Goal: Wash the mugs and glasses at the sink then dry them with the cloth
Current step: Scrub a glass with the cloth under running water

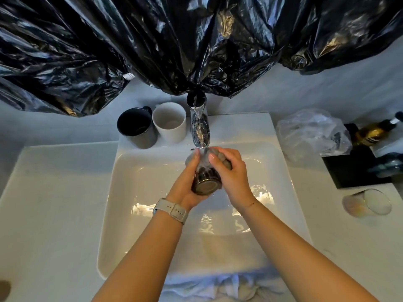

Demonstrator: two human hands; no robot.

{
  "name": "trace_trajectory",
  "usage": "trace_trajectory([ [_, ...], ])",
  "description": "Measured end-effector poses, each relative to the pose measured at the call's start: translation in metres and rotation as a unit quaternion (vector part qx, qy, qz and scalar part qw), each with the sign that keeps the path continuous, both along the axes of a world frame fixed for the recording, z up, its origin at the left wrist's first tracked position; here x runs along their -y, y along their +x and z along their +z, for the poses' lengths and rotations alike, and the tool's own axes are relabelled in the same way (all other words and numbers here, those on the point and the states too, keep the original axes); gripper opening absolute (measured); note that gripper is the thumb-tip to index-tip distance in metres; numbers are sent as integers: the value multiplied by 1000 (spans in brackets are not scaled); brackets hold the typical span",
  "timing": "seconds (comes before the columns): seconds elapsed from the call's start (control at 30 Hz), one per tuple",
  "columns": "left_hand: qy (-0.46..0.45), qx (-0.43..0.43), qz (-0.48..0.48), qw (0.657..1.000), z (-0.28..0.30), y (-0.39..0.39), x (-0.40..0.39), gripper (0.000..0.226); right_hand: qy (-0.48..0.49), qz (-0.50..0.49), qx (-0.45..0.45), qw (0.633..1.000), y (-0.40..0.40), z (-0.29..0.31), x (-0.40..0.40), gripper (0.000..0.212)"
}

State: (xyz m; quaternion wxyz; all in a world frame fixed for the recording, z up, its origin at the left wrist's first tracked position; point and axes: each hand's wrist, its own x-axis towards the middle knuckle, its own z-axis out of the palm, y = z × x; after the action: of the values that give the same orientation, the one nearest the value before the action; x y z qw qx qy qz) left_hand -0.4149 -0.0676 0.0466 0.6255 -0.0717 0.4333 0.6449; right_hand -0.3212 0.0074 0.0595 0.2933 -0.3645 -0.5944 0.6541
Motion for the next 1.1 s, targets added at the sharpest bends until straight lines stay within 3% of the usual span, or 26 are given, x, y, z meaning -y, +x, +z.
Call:
trace_trajectory([
  [0.07, -10, 13, -10, 1000, -2, -7, 0, 58, 10, 43, -8, 999, 13, -2, 5, 20],
  [0.2, -28, 75, -16, 997, -10, -6, 4, 51, 79, 126, -2, 989, 6, 0, 6, 24],
  [0.4, -13, 96, 39, 995, -18, -12, 10, 60, -109, 38, -5, 993, -2, -8, -4, 22],
  [0.57, 0, 135, 56, 989, -22, -17, 15, 61, -32, 96, -18, 995, -5, -11, 9, 22],
  [0.77, 6, 106, 62, 992, -14, -20, 9, 66, -177, 29, -20, 984, -14, -15, -5, 30],
  [0.83, 11, 120, 72, 990, -18, -21, 14, 64, -175, 49, -40, 983, -4, -17, 10, 28],
  [0.97, 40, 106, 72, 991, -18, -11, 19, 63, -67, 98, -12, 993, -14, -2, 3, 25],
  [1.1, 64, 19, 66, 996, -14, -2, 21, 65, -173, 27, -30, 984, -15, -2, -1, 22],
])
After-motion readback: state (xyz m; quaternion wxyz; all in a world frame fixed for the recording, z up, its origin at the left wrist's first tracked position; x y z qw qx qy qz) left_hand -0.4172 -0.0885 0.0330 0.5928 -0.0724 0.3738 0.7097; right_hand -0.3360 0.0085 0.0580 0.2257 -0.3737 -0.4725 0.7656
